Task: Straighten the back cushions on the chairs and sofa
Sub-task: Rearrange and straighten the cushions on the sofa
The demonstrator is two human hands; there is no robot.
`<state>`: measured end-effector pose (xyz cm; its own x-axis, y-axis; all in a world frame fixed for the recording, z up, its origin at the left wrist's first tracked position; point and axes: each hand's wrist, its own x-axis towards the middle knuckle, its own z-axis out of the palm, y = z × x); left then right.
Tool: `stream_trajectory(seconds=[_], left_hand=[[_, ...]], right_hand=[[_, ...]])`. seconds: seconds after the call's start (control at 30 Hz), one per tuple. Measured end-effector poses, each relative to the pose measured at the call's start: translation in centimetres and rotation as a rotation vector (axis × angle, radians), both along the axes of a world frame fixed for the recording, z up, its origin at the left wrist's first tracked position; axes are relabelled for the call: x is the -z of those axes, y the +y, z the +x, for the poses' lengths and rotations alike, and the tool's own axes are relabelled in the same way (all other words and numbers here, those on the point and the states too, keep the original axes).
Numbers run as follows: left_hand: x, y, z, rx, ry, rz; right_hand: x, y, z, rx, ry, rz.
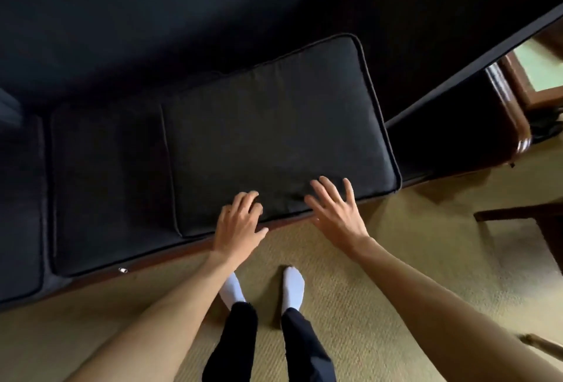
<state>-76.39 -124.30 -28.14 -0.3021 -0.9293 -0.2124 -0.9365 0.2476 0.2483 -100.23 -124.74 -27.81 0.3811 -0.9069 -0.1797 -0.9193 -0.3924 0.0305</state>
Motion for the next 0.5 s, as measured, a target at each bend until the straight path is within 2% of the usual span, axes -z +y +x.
stream_trajectory(seconds=[0.23,0.5], left_hand=[[2.9,1.4,1.0,0.05,-0.008,-0.134],[3.0,2.0,1.2,0.012,0.009,-0.169]], right_hand=[[3.1,-0.3,-1.0,-0.076,-0.058,-0.149],[2.9,-0.1,-0.4,-0.056,0.003,-0.134]])
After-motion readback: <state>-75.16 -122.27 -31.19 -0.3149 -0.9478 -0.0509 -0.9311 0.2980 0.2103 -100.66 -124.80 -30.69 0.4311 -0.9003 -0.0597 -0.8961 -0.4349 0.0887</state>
